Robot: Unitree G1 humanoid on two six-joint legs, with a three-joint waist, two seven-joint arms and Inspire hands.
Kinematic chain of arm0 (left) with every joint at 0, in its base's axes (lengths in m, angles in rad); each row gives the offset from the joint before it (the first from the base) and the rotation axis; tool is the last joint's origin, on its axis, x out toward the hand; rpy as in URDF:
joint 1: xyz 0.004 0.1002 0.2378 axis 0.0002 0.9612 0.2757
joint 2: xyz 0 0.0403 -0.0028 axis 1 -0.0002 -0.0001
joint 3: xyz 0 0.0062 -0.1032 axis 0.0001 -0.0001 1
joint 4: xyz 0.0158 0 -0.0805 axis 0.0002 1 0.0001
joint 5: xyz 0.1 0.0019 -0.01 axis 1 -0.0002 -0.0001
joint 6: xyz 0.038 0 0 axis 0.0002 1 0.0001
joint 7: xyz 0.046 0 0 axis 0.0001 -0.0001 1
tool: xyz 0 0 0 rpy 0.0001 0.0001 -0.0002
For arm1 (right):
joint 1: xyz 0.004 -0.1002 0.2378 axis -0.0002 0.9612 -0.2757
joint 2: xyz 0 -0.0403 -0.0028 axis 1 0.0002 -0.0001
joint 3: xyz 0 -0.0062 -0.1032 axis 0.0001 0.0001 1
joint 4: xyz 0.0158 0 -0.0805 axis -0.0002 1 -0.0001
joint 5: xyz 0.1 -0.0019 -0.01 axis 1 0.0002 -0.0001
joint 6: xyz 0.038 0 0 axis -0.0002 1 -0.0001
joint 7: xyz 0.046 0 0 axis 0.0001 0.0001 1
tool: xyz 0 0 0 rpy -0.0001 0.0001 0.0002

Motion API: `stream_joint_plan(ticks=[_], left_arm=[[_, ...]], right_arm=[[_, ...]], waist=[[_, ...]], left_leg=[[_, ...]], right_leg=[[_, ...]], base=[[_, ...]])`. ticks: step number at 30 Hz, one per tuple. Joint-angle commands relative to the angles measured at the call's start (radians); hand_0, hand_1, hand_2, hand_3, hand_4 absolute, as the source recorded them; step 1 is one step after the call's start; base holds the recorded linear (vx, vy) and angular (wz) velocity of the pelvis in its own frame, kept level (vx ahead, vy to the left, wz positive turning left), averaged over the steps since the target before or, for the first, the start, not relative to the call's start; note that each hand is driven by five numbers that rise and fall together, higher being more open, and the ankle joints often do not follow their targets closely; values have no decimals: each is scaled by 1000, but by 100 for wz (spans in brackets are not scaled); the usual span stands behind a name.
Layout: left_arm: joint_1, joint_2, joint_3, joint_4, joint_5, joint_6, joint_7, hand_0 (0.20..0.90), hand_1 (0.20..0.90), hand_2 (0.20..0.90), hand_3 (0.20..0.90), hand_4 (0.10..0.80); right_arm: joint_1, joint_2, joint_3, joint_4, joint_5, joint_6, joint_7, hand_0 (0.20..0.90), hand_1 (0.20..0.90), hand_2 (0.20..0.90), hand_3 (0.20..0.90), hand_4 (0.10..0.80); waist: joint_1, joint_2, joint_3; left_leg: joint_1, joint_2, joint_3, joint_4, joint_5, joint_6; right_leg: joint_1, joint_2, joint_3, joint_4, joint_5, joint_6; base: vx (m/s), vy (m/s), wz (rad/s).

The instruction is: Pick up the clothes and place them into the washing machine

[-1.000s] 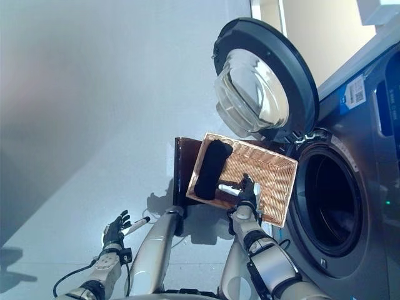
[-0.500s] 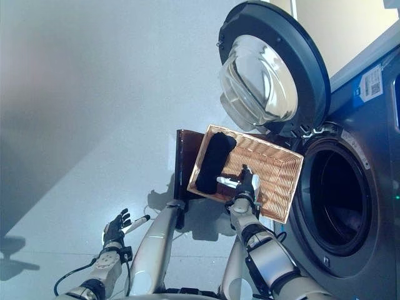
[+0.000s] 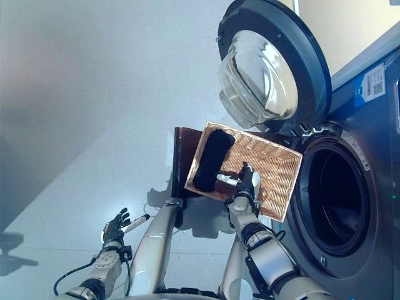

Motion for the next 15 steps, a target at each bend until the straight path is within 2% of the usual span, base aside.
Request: stream_joint_plan(ticks=[1, 6, 7, 15], left_arm=[[52, 67, -5, -56, -33, -43, 40, 900, 900, 900, 900, 800], [47, 62, -5, -48, -24, -42, 44, 900, 900, 900, 900, 800], [43, 61, -2, -44, -23, -43, 45, 900, 900, 900, 900, 800], [32, 46, 10, 8, 9, -40, 51, 900, 900, 900, 900, 800]], right_arm=[[-97, 28, 68, -93, -25, -59, 32, 900, 900, 900, 900, 800], [-93, 35, 74, -91, -43, -57, 32, 900, 900, 900, 900, 800], [-93, 35, 73, -89, -48, -55, 32, 900, 900, 900, 900, 800], [-45, 14, 65, -54, -102, -37, 24, 900, 900, 900, 900, 800]], waist=[[27, 24, 12], [26, 21, 12], [21, 17, 12], [11, -4, -17]], left_leg=[[-16, -19, 17, 157, -130, -23], [-6, -17, 19, 146, -129, -22], [-10, -23, 25, 119, -86, -16], [69, -18, 27, 45, -76, -18]], right_leg=[[27, -12, 105, -153, 160, 51], [35, -14, 102, -163, 164, 52], [35, -22, 95, -192, 203, 43], [102, -23, 90, -255, 226, 56]], base=[[0, 0, 0], [-14, 3, 0], [-63, 18, -1], [48, 2, 1]])
